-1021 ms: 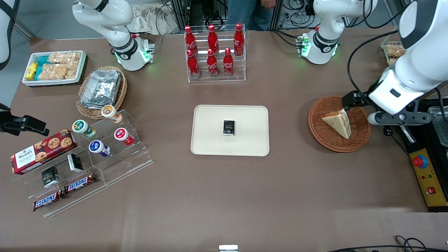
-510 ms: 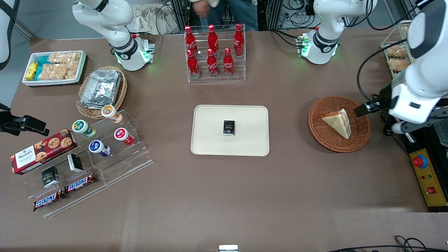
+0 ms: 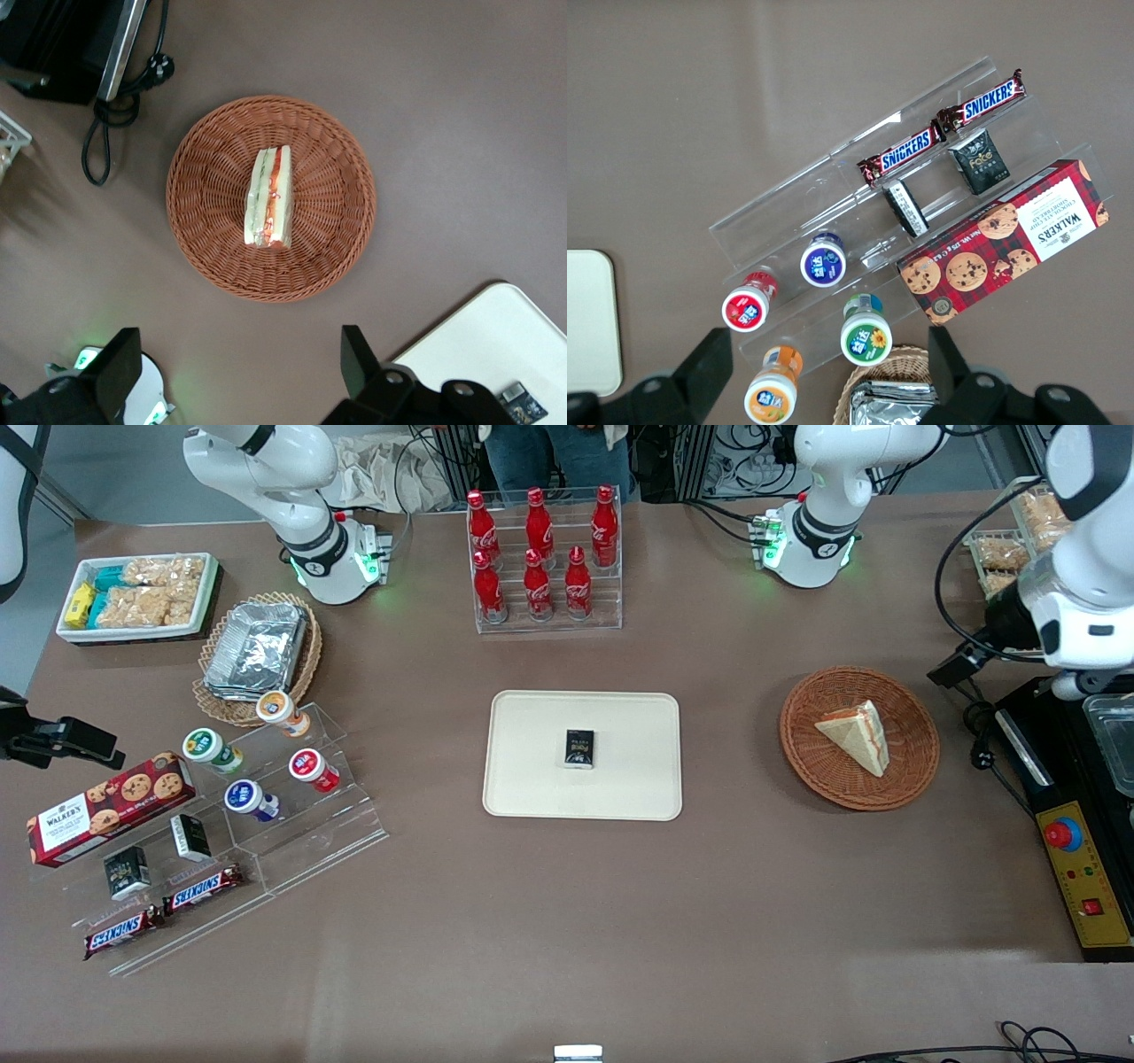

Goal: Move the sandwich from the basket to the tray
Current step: 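Raise the left gripper and move it above the sandwich in the basket, then lower the left gripper onto the wrapped sandwich and close on it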

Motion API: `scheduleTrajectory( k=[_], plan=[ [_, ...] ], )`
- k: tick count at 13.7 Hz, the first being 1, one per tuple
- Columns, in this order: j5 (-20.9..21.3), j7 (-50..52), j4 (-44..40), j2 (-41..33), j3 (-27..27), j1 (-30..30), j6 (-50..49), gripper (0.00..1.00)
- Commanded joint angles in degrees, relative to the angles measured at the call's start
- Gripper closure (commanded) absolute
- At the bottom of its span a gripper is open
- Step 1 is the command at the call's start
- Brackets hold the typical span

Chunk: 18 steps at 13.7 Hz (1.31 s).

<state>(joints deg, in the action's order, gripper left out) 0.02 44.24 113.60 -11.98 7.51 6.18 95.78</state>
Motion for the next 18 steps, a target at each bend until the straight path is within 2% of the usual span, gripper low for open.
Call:
scheduleTrajectory(
  k=[1, 4, 7, 14, 18],
  plan=[
    [-0.8, 4.7, 6.5, -4.4, 0.5, 0.6, 3.4, 0.00],
    [-0.9, 6.3, 7.4, -3.4, 0.5, 0.7, 4.0, 0.00],
    [-0.8, 7.5, 14.1, -3.0, 0.6, 0.6, 10.7, 0.00],
    [-0.5, 9.8, 24.7, 6.0, 0.6, 0.6, 29.3, 0.00],
    [1.5, 9.6, 28.0, 9.0, 0.6, 0.4, 34.4, 0.00]
  ],
)
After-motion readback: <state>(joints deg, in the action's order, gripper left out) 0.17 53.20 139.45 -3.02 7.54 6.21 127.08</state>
